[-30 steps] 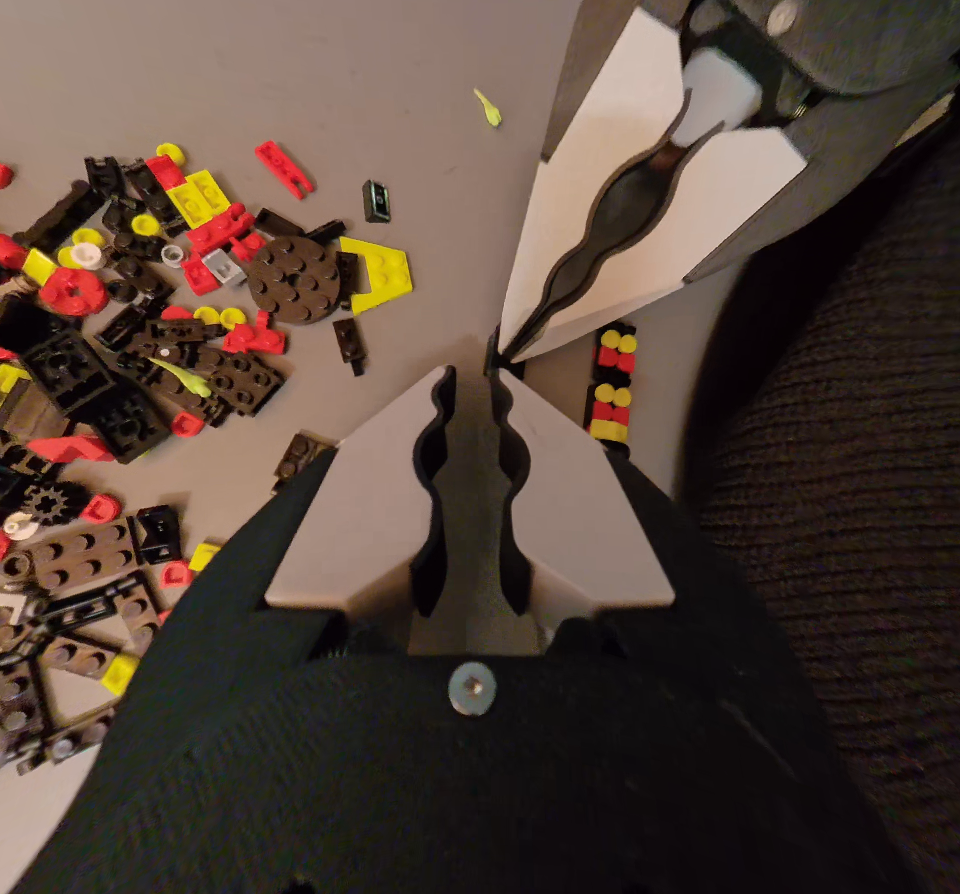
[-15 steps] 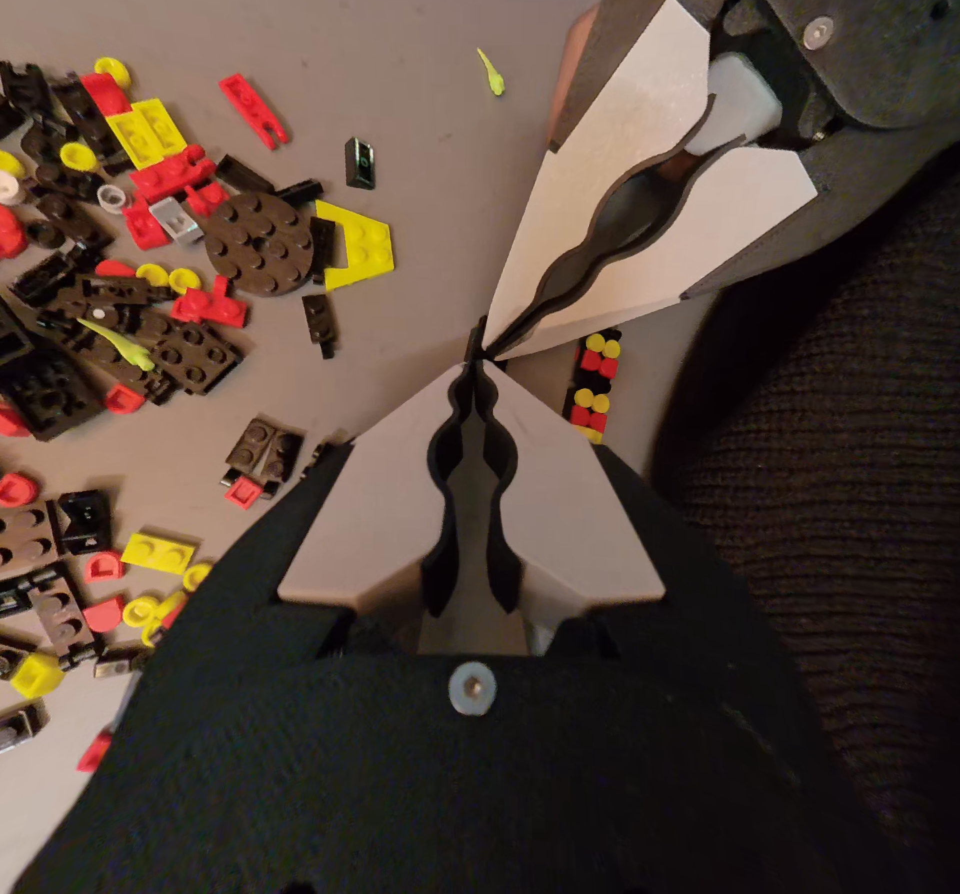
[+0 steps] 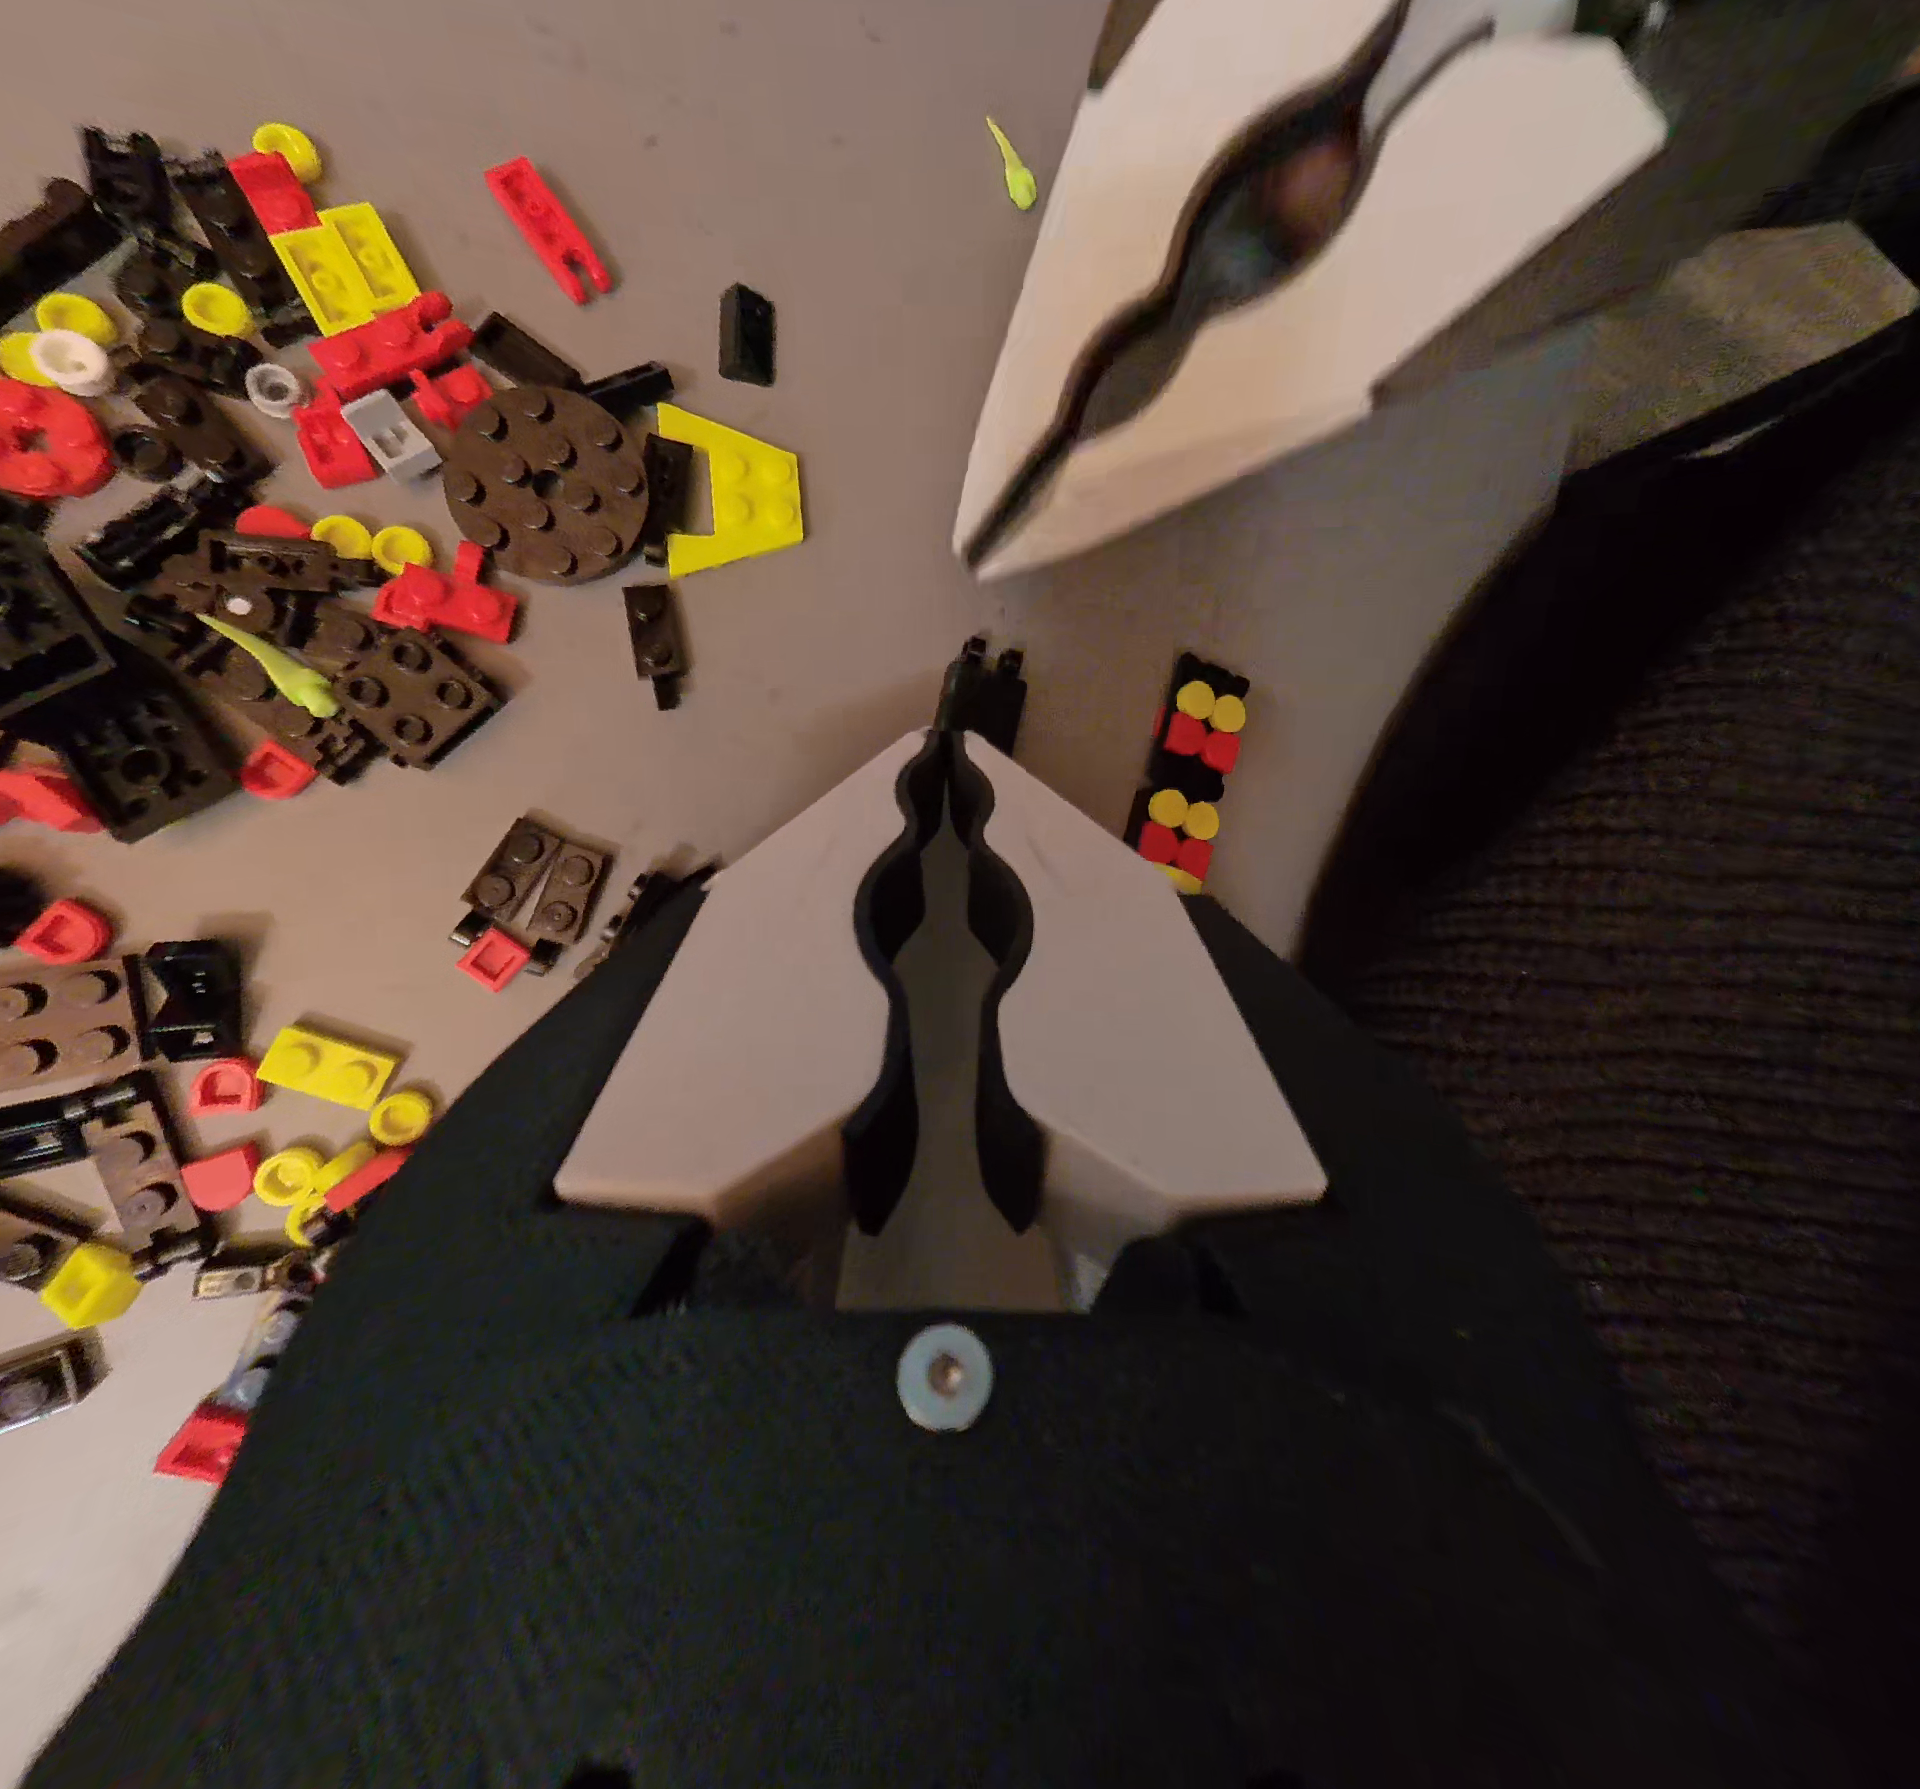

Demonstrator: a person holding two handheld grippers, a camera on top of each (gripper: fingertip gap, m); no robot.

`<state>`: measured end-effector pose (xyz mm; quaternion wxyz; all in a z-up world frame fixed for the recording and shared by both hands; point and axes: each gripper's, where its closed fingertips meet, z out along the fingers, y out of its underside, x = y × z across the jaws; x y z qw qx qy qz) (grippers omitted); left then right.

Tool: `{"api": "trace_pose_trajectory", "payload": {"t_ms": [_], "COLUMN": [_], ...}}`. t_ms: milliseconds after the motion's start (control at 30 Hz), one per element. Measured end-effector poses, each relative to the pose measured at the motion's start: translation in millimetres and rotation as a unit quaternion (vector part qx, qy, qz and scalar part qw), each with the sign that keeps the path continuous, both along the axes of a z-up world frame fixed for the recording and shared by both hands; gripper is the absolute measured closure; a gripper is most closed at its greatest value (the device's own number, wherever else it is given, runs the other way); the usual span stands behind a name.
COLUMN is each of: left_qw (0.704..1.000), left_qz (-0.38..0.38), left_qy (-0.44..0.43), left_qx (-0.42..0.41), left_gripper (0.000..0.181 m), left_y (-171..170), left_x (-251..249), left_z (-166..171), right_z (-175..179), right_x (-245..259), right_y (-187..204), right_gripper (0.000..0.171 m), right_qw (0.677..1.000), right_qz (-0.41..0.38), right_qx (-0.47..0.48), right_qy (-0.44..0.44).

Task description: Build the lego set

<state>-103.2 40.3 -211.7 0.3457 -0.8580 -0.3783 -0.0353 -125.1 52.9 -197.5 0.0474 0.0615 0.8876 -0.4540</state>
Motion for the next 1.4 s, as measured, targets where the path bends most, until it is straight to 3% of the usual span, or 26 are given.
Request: {"api": "trace_pose_trajectory", "payload": {"t_ms": [167,267,400,600,733,867,1167,1400], "left_qw": [0.999,0.999,0.995,0.995,0.995,0.950,0.904,0.899], "left_qz": [-0.013,-0.028,-0.051,-0.046,0.001,0.043,0.036,0.017], "left_qy": [0.020,0.035,0.076,0.082,-0.017,-0.150,-0.247,-0.263], "left_qx": [0.024,0.024,-0.038,-0.042,0.097,0.272,0.348,0.350], "left_gripper": [0.170,0.162,0.155,0.165,0.166,0.166,0.166,0.165], "left_y": [1.5,7.0,6.9,11.1,21.5,27.4,34.1,38.7], "left_x": [-2.1,-0.4,-0.4,-1.6,1.9,3.3,12.8,21.1], "left_z": [9.0,8.2,-4.1,-6.4,13.3,42.0,50.2,53.1], "right_z": [-4.7,-11.2,-16.8,-13.8,-3.1,13.4,33.8,42.9], "right_x": [-12.2,-6.2,-0.5,-3.2,-8.0,1.4,26.2,41.0], "right_y": [13.0,9.8,8.1,8.0,6.8,7.5,11.8,11.2], "right_gripper": [0.161,0.159,0.160,0.160,0.158,0.147,0.142,0.154], "right_qw": [0.999,1.000,0.998,0.999,1.000,0.997,0.980,0.969], "right_qz": [-0.015,0.007,0.027,0.020,0.009,0.062,0.144,0.177], "right_qx": [0.005,0.027,0.045,0.035,0.002,-0.045,-0.106,-0.139], "right_qy": [-0.043,-0.011,0.033,0.023,0.014,0.032,0.090,0.106]}}
